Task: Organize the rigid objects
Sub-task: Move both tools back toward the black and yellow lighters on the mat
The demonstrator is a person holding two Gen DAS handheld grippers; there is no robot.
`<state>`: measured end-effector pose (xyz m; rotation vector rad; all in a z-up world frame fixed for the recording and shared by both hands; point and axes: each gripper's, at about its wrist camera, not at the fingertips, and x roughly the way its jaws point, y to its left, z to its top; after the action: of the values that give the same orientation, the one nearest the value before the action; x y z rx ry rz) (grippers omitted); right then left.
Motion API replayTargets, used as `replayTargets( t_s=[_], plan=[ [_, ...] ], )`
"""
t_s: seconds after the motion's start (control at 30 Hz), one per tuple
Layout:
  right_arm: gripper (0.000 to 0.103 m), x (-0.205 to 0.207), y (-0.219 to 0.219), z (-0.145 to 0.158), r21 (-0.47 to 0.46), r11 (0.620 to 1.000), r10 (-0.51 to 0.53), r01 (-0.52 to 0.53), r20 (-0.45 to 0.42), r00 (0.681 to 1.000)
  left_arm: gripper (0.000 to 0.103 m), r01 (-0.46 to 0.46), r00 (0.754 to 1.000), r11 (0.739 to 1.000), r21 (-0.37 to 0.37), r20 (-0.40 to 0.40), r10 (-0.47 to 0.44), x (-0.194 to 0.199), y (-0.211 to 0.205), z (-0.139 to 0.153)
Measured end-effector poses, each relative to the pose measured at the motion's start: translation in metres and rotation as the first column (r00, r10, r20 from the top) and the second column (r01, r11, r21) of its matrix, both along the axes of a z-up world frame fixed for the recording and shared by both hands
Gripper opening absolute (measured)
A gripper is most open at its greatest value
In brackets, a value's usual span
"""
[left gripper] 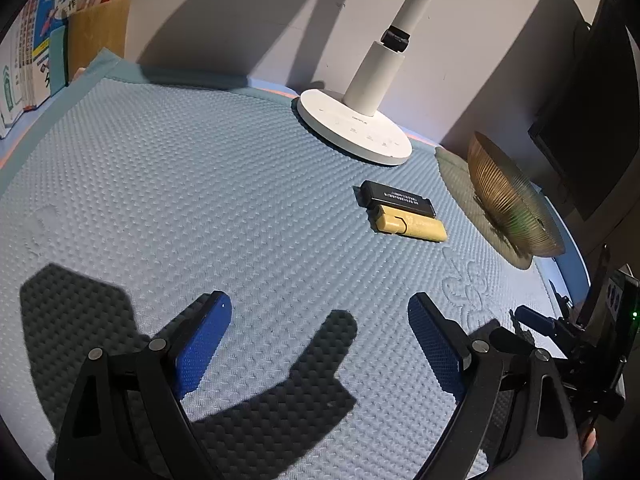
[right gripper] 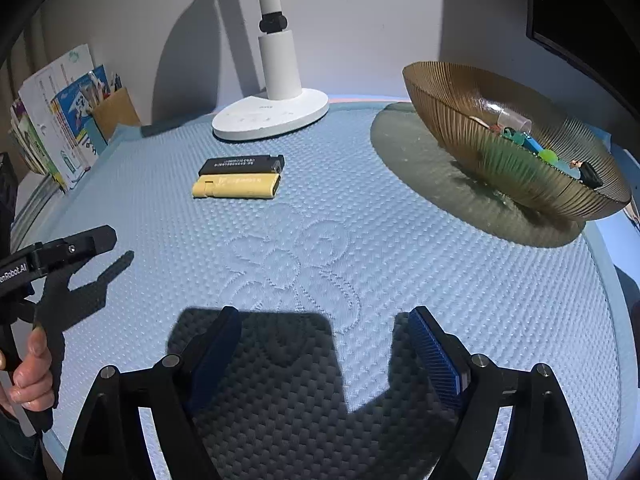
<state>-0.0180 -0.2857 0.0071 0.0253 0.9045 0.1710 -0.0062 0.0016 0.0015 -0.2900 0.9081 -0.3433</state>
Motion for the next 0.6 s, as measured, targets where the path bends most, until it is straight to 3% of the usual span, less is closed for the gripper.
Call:
replayTargets(
  t_s=[0.47,0.6],
  plan=[
    [0.088,-0.001,0.004,0.001,-0.016,0.999,0.035,-0.035,0.009,0.999,0.094,0.01,1.0,1.0,0.003,-0.002,-0.01,0.0,-0.001,-0.002],
    [0.088,0.0,0.015,0.003,-0.003,0.992,0.126,-0.126,-0.048,0.991,0.093,0.064,0.997,0.993,0.096,-0.043,-0.06,0.005,-0.012,0.004]
  ],
)
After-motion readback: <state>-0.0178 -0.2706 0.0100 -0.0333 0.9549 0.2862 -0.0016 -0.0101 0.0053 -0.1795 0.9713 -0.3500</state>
